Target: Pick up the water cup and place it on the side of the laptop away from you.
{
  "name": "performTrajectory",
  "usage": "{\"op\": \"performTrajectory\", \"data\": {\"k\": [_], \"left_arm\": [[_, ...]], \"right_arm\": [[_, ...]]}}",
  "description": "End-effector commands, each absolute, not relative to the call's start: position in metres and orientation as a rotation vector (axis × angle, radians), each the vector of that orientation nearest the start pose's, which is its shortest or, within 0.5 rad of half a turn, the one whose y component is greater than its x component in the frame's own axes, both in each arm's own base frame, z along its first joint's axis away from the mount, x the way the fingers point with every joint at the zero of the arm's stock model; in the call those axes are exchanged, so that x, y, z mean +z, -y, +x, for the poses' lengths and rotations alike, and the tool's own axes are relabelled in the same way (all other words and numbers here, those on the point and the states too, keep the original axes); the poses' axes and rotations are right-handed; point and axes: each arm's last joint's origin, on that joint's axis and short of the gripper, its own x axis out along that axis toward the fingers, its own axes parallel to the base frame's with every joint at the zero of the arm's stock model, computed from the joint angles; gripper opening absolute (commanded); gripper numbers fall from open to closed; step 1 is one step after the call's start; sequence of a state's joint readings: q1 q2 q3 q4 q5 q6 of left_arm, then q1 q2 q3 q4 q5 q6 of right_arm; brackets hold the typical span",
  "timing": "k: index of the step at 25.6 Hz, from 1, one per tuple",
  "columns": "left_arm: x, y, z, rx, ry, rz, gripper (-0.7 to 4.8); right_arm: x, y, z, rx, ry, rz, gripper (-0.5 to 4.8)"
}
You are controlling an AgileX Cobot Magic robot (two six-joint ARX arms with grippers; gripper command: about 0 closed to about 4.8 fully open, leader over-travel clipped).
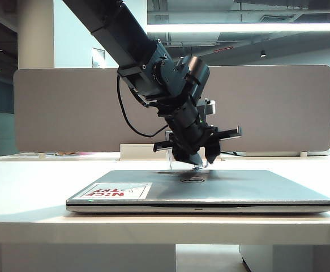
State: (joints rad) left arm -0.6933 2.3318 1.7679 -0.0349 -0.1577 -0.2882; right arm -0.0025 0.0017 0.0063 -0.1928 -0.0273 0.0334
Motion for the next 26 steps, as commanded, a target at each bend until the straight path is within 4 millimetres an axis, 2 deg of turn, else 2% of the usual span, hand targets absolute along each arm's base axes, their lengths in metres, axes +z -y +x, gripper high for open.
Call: {"op": "performTrajectory", "data": {"k": [1,6,15,18,19,20,25,26], "left_arm": [[0.162,0.328,0.4,-0.431,-0.652,-0.008,1.23],[0.172,0.324,0.395,-0.426,-0.693,0.015,1.23],[0.216,0.304,0.371,-0.401,-0.824,0.096,1.2],[0.246,0.292,0.356,-0.42,-0.848,0.171,1.0],[0.263,0.285,0.348,-0.442,-0.836,0.214,0.79],[0.281,0.28,0.341,-0.471,-0.803,0.262,0.79],[0.33,0.262,0.322,-0.512,-0.681,0.305,0.5],[0.347,0.255,0.314,-0.521,-0.64,0.311,0.49]], "right_arm": [[0.146,-0.001,0.096,0.024,-0.18,0.036,-0.01],[0.146,-0.001,0.096,0.024,-0.179,0.036,-0.01],[0.146,-0.001,0.096,0.024,-0.179,0.036,-0.01],[0.146,-0.001,0.096,0.023,-0.179,0.036,-0.01],[0.146,-0.001,0.096,0.023,-0.179,0.036,-0.01],[0.147,-0.001,0.096,0.023,-0.176,0.036,-0.01],[0.149,-0.001,0.096,0.023,-0.155,0.035,-0.01],[0.15,0.0,0.097,0.017,-0.145,0.034,-0.01]]}}
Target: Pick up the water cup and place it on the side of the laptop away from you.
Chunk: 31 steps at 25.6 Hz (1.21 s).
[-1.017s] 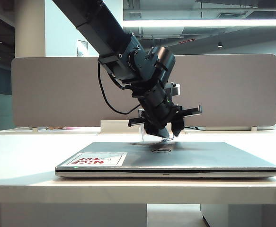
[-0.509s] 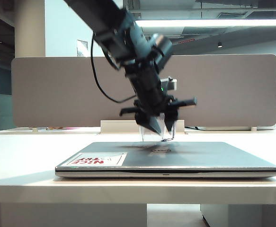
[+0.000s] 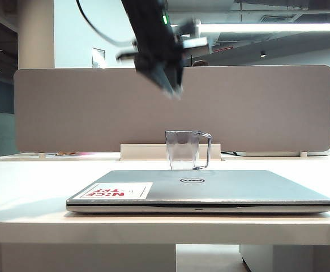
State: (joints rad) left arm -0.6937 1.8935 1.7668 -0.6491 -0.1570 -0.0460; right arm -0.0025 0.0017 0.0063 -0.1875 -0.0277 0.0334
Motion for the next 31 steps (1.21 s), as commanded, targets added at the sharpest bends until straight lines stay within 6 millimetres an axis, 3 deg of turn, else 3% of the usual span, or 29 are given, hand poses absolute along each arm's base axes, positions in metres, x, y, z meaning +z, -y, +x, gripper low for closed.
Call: {"op": "performTrajectory", "data": {"k": [1,6,14,19,24,31], "left_arm": [[0.357,0.249,0.309,-0.52,-0.618,0.311,0.49],[0.389,0.221,0.287,-0.492,-0.561,0.318,0.49],[0.391,0.173,0.256,-0.392,-0.508,0.303,0.49],[0.359,0.129,0.217,-0.339,-0.459,0.257,0.49],[0.333,0.111,0.19,-0.284,-0.422,0.182,0.49],[0.279,0.084,0.151,-0.195,-0.413,0.138,0.49]], "right_arm": [[0.15,0.0,0.097,0.015,-0.143,0.032,-0.01],[0.15,0.0,0.097,0.015,-0.144,0.024,-0.01],[0.15,0.0,0.097,0.017,-0.145,0.024,-0.01],[0.15,0.0,0.097,0.017,-0.145,0.024,-0.01],[0.15,0.0,0.097,0.017,-0.145,0.024,-0.01],[0.15,0.0,0.097,0.017,-0.145,0.024,-0.01]]}}
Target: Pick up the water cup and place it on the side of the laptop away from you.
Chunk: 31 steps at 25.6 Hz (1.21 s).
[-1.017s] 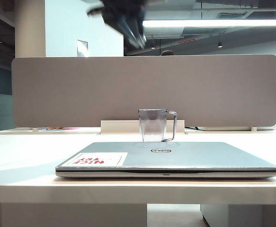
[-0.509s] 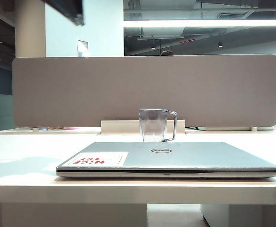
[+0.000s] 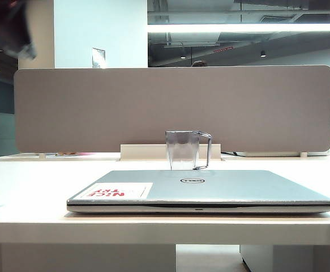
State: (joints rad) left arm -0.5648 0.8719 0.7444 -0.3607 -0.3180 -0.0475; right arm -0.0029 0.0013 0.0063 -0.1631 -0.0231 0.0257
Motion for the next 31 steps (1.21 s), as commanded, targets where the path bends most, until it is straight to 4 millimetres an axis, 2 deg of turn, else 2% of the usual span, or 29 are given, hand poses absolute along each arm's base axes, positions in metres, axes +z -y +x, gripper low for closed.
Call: {"op": "performTrajectory", "data": {"k": [1,8,11,15,18,23,31], "left_arm": [[0.273,0.081,0.146,-0.194,-0.399,0.132,0.49],[0.235,0.059,0.121,-0.193,-0.294,0.063,0.48],[0.215,0.042,0.111,-0.226,-0.276,-0.019,0.48],[0.207,0.028,0.105,-0.181,-0.234,-0.093,0.47],[0.202,0.017,0.1,-0.149,-0.185,-0.118,-0.01],[0.19,0.004,0.093,-0.035,-0.099,-0.137,-0.05],[0.171,-0.001,0.093,0.0,-0.086,-0.119,-0.05]], "right_arm": [[0.15,0.0,0.097,0.017,-0.145,0.024,-0.01],[0.15,0.0,0.097,0.017,-0.145,0.024,-0.01],[0.15,0.0,0.097,0.017,-0.146,0.024,-0.01],[0.15,0.0,0.097,0.017,-0.146,0.024,-0.01],[0.15,0.0,0.097,0.017,-0.146,0.024,-0.01],[0.15,0.0,0.097,0.017,-0.146,0.024,-0.01],[0.15,0.0,0.097,0.017,-0.147,0.024,-0.01]]}}
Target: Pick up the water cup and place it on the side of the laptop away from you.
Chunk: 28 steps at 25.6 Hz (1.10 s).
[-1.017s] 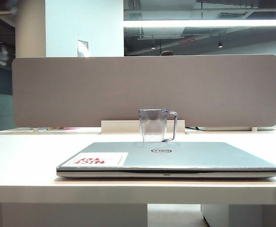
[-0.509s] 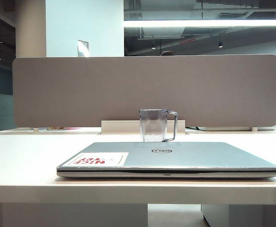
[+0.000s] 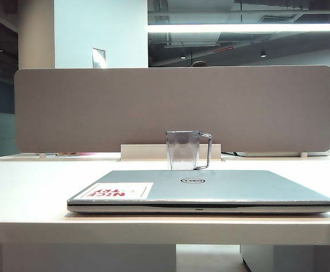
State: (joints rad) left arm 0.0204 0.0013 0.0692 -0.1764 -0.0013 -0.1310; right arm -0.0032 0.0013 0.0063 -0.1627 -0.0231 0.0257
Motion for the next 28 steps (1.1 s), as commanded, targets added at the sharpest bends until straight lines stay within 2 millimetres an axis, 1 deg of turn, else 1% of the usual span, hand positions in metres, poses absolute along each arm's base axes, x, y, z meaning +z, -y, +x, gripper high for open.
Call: {"op": "performTrajectory", "data": {"k": [1,10,13,23,28], "left_arm": [[0.17,-0.001,0.094,-0.005,-0.078,-0.102,-0.05],[0.161,0.0,0.097,-0.027,-0.049,-0.084,-0.05],[0.161,0.0,0.097,-0.028,-0.051,-0.084,-0.05],[0.15,0.0,0.096,-0.031,-0.165,-0.092,-0.05],[0.15,-0.001,0.096,-0.019,-0.165,-0.083,-0.05]], "right_arm": [[0.149,0.0,0.097,0.017,-0.147,0.024,-0.01],[0.149,0.0,0.097,0.017,-0.152,0.024,-0.01],[0.149,0.0,0.097,0.017,-0.152,0.024,-0.01],[0.149,0.0,0.097,0.017,-0.152,0.024,-0.01],[0.149,0.0,0.097,0.017,-0.152,0.024,-0.01]]}}
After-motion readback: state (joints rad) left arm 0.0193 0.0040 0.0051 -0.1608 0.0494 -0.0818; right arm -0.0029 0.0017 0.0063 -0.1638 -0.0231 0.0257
